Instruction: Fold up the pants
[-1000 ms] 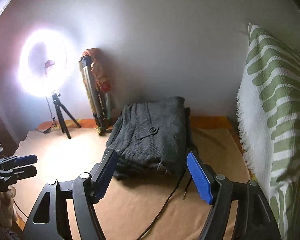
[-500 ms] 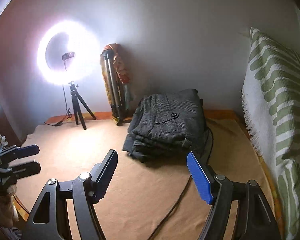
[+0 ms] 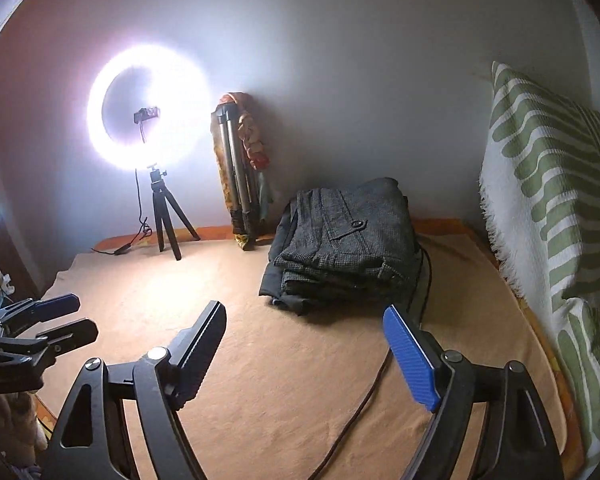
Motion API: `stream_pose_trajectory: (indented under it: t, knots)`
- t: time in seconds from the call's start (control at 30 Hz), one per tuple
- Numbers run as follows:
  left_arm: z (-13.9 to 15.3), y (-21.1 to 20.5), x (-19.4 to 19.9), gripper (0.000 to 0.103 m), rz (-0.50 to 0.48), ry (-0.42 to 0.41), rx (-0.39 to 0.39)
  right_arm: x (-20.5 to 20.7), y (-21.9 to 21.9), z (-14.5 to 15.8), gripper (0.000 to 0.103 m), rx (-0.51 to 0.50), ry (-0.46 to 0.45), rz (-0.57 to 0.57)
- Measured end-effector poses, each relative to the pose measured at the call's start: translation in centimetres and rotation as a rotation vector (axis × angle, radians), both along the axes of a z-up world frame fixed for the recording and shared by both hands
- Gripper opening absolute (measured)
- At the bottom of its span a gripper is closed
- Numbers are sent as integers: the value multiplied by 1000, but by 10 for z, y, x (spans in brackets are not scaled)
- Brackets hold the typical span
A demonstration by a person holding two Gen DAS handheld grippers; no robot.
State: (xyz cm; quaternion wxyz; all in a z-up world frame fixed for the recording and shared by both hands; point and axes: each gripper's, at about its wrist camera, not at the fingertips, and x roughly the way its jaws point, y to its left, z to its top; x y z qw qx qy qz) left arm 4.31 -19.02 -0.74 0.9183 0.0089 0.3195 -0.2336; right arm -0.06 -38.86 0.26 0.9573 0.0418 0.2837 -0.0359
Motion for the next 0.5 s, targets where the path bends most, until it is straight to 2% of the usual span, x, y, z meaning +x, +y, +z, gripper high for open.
stream_pose_trajectory:
  t: [0.33, 0.5]
  knots:
    - [-6, 0, -4, 78, 9, -18, 42, 2, 9, -9, 90, -15, -6, 2]
    - [-8, 1, -6, 78, 13, -3, 51, 4, 13, -10, 96, -28, -18, 4]
